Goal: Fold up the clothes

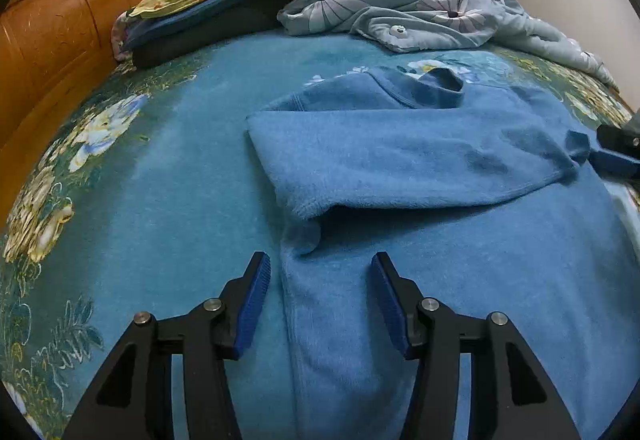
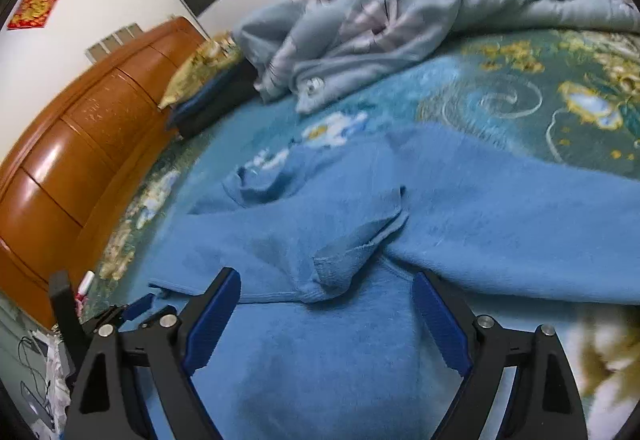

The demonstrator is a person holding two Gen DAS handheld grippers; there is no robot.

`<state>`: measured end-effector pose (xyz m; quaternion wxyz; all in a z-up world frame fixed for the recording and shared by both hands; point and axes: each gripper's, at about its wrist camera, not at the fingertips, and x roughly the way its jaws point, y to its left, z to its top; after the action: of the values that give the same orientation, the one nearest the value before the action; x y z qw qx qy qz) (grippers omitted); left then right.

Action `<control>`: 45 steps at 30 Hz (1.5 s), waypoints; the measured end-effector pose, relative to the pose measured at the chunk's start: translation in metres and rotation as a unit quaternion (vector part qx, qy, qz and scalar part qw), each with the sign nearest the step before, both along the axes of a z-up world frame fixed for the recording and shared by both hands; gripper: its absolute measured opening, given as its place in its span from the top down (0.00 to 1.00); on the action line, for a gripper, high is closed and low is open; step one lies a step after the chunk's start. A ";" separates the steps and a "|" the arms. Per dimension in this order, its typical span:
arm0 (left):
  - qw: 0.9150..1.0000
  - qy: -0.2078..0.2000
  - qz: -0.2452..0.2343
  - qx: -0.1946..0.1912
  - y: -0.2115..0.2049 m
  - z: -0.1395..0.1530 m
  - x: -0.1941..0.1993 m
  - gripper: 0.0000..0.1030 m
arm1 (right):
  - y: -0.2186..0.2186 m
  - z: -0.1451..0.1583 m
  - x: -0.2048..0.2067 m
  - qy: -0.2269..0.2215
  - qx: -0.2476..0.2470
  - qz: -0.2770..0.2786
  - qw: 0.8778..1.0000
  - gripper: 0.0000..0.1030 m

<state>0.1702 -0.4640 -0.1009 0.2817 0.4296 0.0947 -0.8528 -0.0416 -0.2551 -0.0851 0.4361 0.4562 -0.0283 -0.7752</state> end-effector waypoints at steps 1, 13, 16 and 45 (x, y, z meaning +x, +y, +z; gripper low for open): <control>1.000 0.000 0.002 -0.002 -0.002 0.000 -0.002 0.47 | 0.000 -0.002 -0.003 -0.006 -0.002 -0.006 1.000 0.19; 0.995 0.030 0.096 0.017 -0.046 0.000 0.003 0.45 | -0.003 -0.012 -0.015 -0.039 0.010 -0.027 0.999 0.87; 0.994 0.044 0.102 0.024 -0.048 0.002 0.008 0.45 | -0.003 -0.005 -0.021 -0.042 -0.007 -0.021 0.999 0.93; 0.991 0.079 0.100 0.028 -0.038 0.021 0.031 0.39 | 0.032 0.007 -0.016 0.004 -0.023 0.000 1.000 0.90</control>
<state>0.2015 -0.5019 -0.0794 0.3451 0.3565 0.1829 -0.8487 -0.0577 -0.2234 -0.0782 0.4465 0.4426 -0.0447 -0.7764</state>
